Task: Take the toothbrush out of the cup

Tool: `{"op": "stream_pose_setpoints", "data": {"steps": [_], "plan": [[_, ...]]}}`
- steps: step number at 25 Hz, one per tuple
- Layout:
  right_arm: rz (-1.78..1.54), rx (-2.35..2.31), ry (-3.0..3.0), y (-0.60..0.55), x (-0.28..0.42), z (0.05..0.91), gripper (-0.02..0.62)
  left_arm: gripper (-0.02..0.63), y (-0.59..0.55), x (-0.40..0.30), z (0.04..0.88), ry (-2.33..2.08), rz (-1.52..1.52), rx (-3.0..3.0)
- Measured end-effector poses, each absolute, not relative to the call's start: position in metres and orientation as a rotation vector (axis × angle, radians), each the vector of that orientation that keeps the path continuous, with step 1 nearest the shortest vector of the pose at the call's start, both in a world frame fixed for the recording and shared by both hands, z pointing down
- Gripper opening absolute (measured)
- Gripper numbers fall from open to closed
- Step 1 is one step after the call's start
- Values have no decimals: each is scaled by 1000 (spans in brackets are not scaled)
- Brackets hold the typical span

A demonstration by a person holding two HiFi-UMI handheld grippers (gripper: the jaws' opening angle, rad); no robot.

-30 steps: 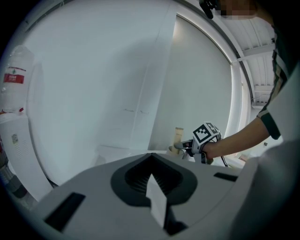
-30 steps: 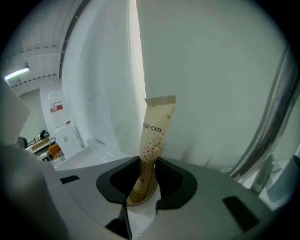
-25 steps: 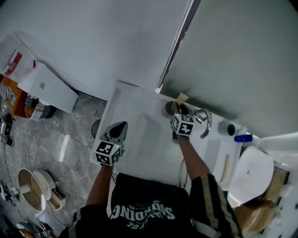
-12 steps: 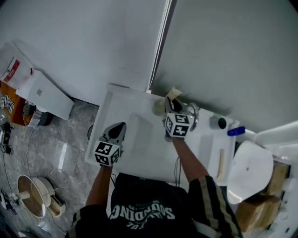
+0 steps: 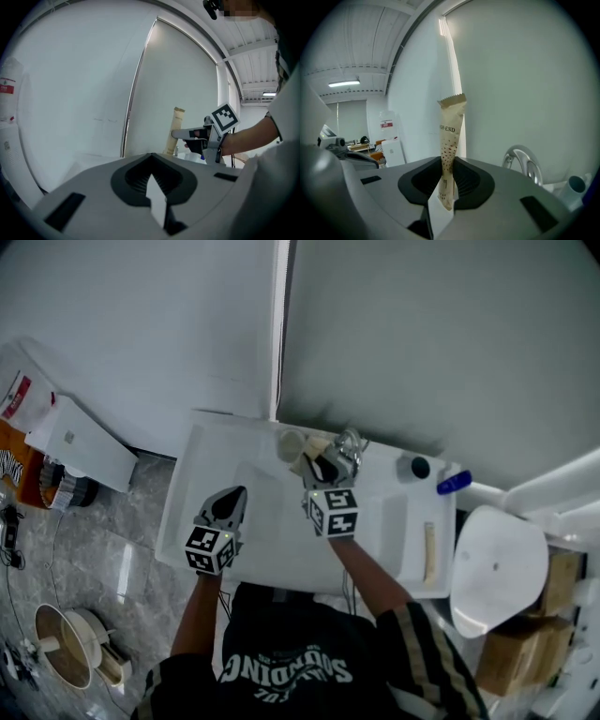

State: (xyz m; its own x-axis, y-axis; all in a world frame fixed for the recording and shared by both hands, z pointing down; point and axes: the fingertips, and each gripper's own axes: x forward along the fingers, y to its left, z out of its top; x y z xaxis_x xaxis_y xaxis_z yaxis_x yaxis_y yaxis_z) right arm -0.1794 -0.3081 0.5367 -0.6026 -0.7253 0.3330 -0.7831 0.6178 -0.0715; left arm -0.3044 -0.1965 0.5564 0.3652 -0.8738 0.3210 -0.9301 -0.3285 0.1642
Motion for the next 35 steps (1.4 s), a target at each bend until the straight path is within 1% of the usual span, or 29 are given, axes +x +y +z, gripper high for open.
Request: {"op": "stream_pose_setpoints", "data": {"steps": [9,14,18,24,29,35], "plan": [[340,1121,-2571,-247,-116,568,72,-2,-188,-231,561,-1481,272,2381],[365,1161,-2530,-226,-66,586,72,-2,-193,-189,561,-1394,291,2442],[415,1262,-2440,-217,-7,609,72,-2,-201,-156,561,-1322,309,2493],[516,1485,-2273,-209,105,634,71,-2,-206,-108,566,-1208,342,2550],[588,1624,-2133,-195,196,645,72,-2,-210,-83,567,-1147,356,2580],[647,1594,-2003,-166,256,664,72,-2,-208,-67,576,-1105,386,2578]]}}
